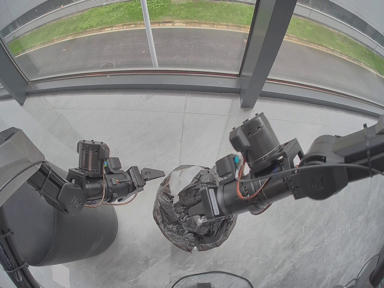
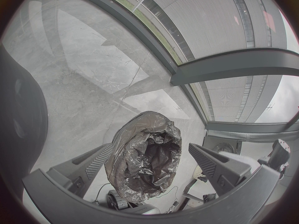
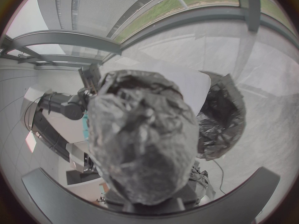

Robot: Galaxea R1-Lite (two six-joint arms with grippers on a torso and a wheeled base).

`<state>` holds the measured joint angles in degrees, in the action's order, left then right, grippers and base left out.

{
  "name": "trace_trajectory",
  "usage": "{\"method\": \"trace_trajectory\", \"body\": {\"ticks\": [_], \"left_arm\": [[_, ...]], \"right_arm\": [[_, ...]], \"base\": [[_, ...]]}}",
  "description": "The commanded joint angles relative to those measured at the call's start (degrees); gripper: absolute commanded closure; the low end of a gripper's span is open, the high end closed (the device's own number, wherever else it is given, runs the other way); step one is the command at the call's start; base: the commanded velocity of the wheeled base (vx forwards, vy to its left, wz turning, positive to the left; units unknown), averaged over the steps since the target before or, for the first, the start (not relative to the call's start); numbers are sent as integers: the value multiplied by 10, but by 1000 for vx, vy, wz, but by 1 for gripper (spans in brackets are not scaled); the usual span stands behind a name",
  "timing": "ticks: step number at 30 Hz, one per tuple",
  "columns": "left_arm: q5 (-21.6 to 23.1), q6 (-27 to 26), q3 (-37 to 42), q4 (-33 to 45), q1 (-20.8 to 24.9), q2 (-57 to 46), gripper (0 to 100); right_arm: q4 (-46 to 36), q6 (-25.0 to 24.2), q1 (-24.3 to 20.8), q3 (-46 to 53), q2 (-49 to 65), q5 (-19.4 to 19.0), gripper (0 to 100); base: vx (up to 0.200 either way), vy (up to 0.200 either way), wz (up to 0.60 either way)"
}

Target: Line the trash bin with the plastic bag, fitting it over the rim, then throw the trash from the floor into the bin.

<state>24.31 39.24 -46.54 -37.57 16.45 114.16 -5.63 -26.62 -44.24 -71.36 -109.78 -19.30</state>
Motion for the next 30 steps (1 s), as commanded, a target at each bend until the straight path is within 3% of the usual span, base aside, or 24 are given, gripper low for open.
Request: {"method": "trace_trajectory", "body": {"ticks": [1, 14, 15, 30], "left_arm": [[-1, -7, 5, 0, 3, 0, 0], [0, -6, 4, 0, 4, 4, 0], [0, -6, 4, 0, 4, 4, 0], [-1, -4, 2, 0, 4, 5, 0]], "right_arm": [[64, -10, -27, 29, -69, -14, 100], [112, -4, 18, 27, -98, -13, 100], [127, -4, 23, 25, -102, -14, 0], [135, -3, 33, 29, -52, 3, 0]], "base": [[0, 0, 0], [0, 0, 0], [0, 0, 0], [0, 0, 0]]}}
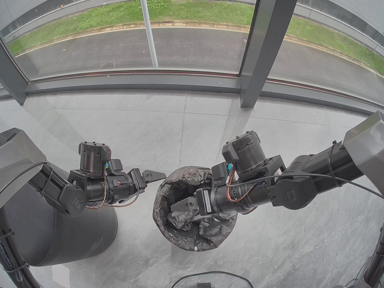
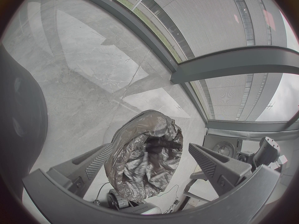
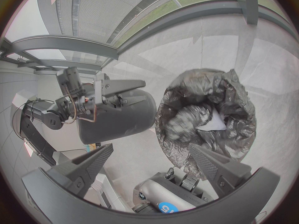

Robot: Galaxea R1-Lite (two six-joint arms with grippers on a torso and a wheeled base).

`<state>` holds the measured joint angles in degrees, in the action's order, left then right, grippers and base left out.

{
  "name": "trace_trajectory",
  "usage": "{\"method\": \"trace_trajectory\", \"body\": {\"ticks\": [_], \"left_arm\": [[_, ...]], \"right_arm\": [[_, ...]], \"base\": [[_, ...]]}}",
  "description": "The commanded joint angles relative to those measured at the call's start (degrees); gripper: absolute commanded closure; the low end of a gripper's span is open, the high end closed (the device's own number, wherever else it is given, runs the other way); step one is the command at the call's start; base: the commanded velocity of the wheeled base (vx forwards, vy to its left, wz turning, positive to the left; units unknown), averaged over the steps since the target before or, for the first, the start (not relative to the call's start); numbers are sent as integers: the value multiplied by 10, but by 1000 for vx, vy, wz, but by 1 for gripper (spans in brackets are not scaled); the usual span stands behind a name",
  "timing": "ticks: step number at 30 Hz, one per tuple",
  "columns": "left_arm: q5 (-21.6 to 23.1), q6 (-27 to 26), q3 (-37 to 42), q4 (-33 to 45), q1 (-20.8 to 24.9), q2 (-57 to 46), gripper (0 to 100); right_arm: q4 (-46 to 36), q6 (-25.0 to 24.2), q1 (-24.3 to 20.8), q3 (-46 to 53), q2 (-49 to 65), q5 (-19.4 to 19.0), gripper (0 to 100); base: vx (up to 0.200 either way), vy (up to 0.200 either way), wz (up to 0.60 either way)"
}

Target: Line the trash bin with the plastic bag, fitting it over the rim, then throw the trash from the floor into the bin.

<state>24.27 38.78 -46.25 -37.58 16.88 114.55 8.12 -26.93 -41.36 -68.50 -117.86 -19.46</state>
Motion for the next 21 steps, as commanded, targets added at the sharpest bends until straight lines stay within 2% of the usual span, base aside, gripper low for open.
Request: {"method": "trace_trajectory", "body": {"ticks": [1, 12, 17, 20, 21], "left_arm": [[0, 1, -1, 0, 0, 1, 0], [-1, 1, 0, 0, -1, -3, 0], [1, 2, 20, 0, 17, -48, 0], [-14, -2, 35, 0, 40, -76, 0], [-56, -4, 50, -1, 57, -105, 0]], "right_arm": [[-6, 1, 4, 0, 39, 6, 0], [1, -5, 3, -5, 52, 8, 0], [0, -6, 13, 25, 110, 9, 0], [1, -5, 24, 45, 149, 27, 0], [0, -4, 41, 59, 176, 65, 0]], "base": [[0, 0, 0], [0, 0, 0], [0, 0, 0], [0, 0, 0], [0, 0, 0]]}}
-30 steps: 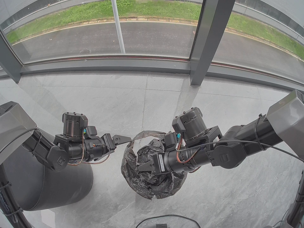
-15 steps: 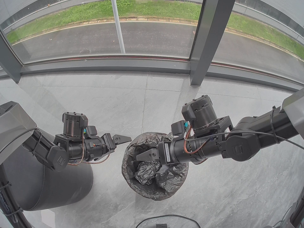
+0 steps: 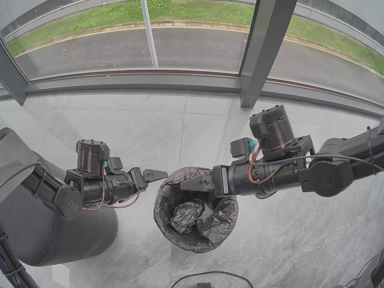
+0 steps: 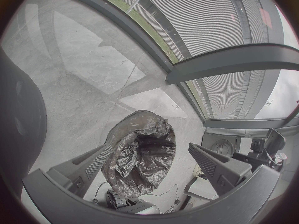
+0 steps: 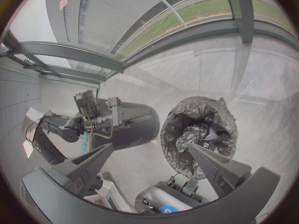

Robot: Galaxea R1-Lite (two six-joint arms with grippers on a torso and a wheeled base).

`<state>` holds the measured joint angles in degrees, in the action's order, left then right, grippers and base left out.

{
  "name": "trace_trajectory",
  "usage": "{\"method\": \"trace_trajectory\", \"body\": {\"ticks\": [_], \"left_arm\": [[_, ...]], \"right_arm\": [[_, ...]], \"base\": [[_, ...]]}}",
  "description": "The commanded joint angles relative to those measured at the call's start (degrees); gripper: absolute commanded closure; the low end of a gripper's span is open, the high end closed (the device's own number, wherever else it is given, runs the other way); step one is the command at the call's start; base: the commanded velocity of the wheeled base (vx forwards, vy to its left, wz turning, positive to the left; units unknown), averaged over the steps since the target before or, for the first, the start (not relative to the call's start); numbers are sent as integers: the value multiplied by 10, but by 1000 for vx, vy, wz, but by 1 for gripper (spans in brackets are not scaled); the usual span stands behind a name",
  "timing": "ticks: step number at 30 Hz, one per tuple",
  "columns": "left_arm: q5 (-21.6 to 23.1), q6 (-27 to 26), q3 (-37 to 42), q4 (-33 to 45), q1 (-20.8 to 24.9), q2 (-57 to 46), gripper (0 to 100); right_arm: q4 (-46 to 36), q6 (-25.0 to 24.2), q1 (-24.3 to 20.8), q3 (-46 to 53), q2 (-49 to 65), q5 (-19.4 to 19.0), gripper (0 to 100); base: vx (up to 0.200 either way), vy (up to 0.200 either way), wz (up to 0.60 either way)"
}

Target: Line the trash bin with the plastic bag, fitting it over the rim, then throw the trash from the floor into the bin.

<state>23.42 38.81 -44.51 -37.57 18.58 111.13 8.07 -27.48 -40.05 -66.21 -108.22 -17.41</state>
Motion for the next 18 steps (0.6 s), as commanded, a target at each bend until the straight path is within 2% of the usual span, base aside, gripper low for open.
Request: {"method": "trace_trajectory", "body": {"ticks": [1, 2, 3, 4, 6, 10, 14, 18], "left_arm": [[-72, -5, 38, -6, 46, -84, 0], [-93, -6, 43, -13, 52, -95, 0], [-95, -6, 45, -14, 52, -97, 0], [-117, -8, 60, -24, 62, -121, 0], [-128, -23, 85, -28, 68, -150, 0], [-147, -81, 123, -29, 69, -193, 0], [-173, -82, 140, -29, 70, -210, 0], [-174, -81, 153, -29, 68, -207, 0]], "right_arm": [[-1, 2, 37, 47, 93, 70, 0], [-2, 2, 48, 59, 110, 93, 0], [-2, 2, 49, 62, 113, 96, 0], [-1, 5, 68, 86, 142, 122, 0], [-1, 8, 87, 122, 180, 137, 0], [0, 19, 117, 190, 245, 160, 0], [0, 22, 128, 219, 267, 187, 0], [2, 21, 125, 225, 257, 184, 0]], "base": [[0, 0, 0], [0, 0, 0], [0, 0, 0], [0, 0, 0], [0, 0, 0], [0, 0, 0], [0, 0, 0], [0, 0, 0]]}}
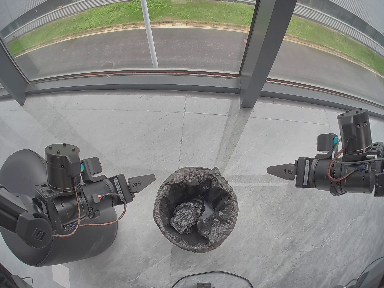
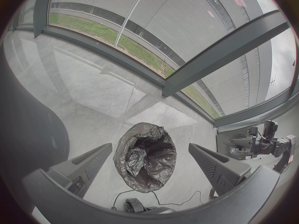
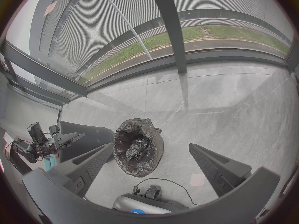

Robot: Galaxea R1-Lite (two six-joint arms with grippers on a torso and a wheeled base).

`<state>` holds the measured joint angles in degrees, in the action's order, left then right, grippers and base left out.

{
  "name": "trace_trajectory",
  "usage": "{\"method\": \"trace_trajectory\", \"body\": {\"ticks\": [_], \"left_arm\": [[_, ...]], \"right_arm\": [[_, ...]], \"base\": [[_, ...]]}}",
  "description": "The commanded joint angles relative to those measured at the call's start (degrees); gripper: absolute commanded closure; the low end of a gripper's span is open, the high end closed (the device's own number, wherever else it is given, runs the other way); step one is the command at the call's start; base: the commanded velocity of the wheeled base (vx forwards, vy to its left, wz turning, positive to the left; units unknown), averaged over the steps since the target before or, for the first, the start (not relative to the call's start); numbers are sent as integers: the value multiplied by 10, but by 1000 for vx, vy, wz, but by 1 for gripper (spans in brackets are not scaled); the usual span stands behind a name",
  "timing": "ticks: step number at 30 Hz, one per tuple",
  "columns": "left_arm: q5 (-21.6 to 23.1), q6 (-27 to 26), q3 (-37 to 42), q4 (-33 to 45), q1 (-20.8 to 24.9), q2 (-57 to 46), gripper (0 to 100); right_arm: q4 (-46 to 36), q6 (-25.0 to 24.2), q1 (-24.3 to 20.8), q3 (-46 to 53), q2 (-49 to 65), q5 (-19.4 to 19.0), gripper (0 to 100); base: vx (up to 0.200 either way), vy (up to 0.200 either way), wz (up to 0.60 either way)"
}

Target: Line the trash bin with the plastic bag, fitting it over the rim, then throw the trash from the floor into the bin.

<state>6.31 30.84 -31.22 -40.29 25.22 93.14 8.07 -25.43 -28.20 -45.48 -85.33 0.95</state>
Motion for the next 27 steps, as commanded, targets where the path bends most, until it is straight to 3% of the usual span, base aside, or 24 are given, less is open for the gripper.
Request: {"method": "trace_trajectory", "body": {"ticks": [1, 7, 10, 15, 20, 27], "left_arm": [[-3, -1, 24, -2, 1, -28, 0], [-1, 2, 37, -15, 1, -35, 0], [4, 9, 38, -28, -2, -23, 0], [5, 29, 34, -54, -3, 20, 0], [5, 40, 38, -134, -10, 82, 0], [5, 38, 33, -168, -27, 137, 0]], "right_arm": [[4, 0, 3, 16, 18, -1, 0], [64, -1, -39, 1, -48, -2, 0], [124, -1, -80, -15, -107, -26, 0], [137, -1, -116, -88, -226, -48, 0], [136, 0, -118, -171, -353, -54, 0], [137, 2, -107, -250, -462, -110, 0]], "base": [[0, 0, 0], [0, 0, 0], [0, 0, 0], [0, 0, 0], [0, 0, 0], [0, 0, 0]]}}
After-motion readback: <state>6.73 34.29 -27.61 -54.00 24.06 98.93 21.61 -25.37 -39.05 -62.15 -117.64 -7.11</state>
